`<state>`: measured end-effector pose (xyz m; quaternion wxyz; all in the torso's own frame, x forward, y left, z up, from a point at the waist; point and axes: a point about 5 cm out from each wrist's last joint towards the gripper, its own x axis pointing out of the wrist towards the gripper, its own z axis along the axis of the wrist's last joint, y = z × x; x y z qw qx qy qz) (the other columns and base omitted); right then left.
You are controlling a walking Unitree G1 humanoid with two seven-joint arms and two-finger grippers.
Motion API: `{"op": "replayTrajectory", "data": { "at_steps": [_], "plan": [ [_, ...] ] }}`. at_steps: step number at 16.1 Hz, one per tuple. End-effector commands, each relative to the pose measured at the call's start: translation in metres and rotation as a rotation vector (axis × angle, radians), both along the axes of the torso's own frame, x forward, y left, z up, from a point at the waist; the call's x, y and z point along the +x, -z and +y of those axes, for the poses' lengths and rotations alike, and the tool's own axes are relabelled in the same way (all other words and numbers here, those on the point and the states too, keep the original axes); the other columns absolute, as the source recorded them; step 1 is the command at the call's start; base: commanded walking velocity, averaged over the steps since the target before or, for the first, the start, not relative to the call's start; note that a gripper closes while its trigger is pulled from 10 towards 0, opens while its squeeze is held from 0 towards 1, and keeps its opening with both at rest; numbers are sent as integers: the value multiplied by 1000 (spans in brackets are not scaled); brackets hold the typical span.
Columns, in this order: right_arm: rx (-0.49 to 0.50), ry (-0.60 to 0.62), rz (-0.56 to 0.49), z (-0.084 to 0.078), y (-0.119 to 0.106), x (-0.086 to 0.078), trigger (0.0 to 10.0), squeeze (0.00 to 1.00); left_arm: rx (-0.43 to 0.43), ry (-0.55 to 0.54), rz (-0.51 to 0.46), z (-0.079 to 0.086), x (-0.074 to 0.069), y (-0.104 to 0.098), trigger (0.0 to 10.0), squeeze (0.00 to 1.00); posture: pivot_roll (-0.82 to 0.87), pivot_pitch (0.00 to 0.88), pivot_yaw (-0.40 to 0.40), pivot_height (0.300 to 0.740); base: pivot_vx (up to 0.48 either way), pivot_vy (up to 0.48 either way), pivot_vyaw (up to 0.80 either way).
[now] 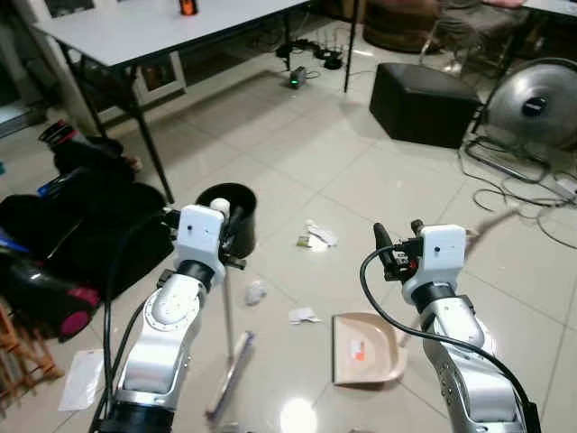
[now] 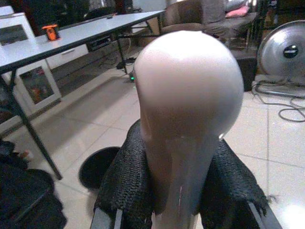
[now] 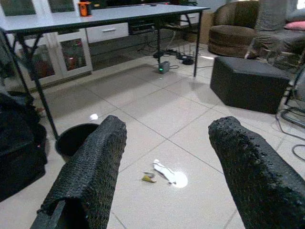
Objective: Sweep floor
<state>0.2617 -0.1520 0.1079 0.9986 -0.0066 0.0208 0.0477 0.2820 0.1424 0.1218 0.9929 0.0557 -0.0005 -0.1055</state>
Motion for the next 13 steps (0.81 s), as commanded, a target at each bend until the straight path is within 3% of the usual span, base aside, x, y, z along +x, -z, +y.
{"op": "replayTrajectory", "data": {
  "at_steps": [1,10,13],
  "plan": [
    [-18,39,2,-9,0,-3,10000,0,-8,13,-46,-5,2,-7,10000,0,-33,58,43,740,0,-371,0],
    [-27,65,-1,-16,0,-5,10000,0,-15,28,-43,-8,4,-7,10000,0,-38,56,55,740,0,-312,0],
    [-25,74,-3,-15,0,-2,10000,0,-71,6,11,-3,7,-4,10000,0,-31,53,65,740,0,317,0]
  ]
}}
